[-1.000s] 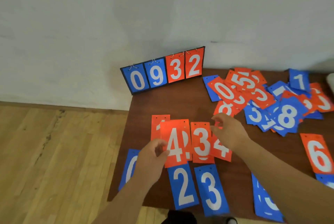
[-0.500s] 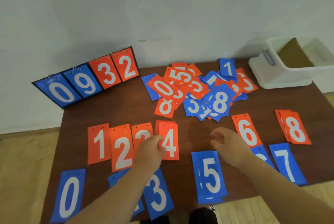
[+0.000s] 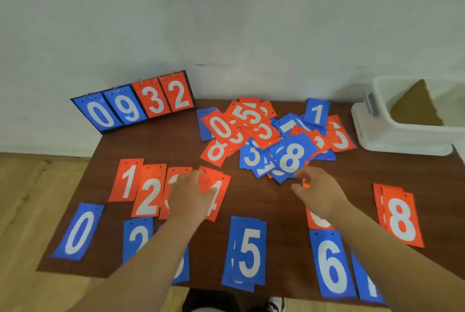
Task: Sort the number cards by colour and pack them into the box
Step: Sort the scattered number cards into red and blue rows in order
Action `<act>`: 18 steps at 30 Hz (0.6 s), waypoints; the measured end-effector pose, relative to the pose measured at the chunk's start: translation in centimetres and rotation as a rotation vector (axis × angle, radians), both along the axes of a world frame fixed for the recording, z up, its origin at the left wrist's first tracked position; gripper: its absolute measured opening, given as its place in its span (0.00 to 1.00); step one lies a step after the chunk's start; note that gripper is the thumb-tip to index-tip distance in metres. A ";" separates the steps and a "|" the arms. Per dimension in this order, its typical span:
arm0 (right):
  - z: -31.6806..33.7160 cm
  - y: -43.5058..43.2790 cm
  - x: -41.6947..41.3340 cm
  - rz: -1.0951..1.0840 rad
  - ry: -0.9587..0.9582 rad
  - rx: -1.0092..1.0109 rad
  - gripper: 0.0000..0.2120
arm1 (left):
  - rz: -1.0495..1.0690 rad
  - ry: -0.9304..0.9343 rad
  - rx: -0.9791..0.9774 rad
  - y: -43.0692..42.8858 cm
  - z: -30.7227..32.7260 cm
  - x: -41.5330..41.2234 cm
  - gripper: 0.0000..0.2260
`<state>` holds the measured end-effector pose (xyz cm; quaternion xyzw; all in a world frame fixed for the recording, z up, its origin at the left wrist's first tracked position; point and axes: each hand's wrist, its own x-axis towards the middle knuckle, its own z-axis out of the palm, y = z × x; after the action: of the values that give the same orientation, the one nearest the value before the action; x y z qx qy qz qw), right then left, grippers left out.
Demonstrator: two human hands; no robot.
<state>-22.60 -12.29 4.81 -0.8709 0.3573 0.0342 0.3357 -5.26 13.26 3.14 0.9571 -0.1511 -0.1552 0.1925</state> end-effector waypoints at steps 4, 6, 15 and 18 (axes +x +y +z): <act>-0.7 -1.9 1.2 -0.012 0.022 0.026 0.15 | 0.038 -0.007 -0.013 -1.7 0.7 0.7 0.27; -1.4 -2.8 1.9 -0.052 0.040 0.014 0.15 | 0.040 -0.001 0.003 -2.7 0.5 1.6 0.28; -5.9 -6.5 5.5 -0.313 0.140 0.037 0.19 | 0.012 0.092 0.080 -8.1 -4.7 7.9 0.31; -8.2 -6.9 7.5 -0.360 0.257 0.041 0.28 | -0.019 0.086 0.168 -9.5 -6.0 9.5 0.31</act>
<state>-15.05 -19.18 -3.43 -0.7745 0.5461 0.0914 0.3058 4.29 3.76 -2.83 0.9608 -0.1384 -0.2100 0.1166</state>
